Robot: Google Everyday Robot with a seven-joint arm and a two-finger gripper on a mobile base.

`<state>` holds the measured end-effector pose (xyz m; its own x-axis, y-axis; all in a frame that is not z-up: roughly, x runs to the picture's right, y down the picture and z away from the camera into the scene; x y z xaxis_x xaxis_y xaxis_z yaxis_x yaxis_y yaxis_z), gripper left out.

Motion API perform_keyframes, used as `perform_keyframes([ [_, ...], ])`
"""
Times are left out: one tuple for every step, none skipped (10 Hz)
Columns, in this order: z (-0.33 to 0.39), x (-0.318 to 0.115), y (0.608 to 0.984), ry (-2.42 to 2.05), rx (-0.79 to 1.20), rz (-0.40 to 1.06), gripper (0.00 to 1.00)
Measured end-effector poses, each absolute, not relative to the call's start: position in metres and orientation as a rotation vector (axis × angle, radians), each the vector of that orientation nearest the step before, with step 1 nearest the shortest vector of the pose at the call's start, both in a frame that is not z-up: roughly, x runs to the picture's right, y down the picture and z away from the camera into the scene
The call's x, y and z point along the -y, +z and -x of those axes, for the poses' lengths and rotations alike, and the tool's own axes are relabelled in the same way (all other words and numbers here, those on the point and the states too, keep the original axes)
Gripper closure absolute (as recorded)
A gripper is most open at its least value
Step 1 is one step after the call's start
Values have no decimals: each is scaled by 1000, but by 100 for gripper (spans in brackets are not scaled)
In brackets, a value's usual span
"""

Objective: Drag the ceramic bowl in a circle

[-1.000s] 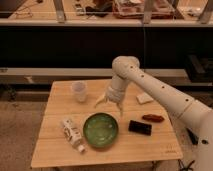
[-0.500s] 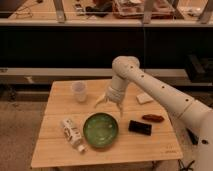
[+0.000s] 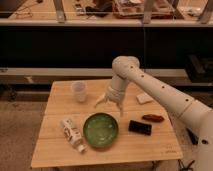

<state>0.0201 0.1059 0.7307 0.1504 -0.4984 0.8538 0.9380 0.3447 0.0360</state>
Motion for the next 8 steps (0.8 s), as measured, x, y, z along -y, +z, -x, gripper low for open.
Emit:
perform_keyframes([
  [-20, -106, 731, -1123, 912, 594, 20],
  [-20, -106, 731, -1123, 912, 594, 20],
  [-20, -106, 731, -1123, 912, 594, 20],
  [-20, -106, 731, -1123, 912, 594, 20],
  [-20, -106, 731, -1123, 912, 594, 20],
  [-20, -106, 731, -1123, 912, 594, 20],
  [-20, -106, 731, -1123, 912, 594, 20],
  [-20, -106, 731, -1123, 912, 594, 20],
])
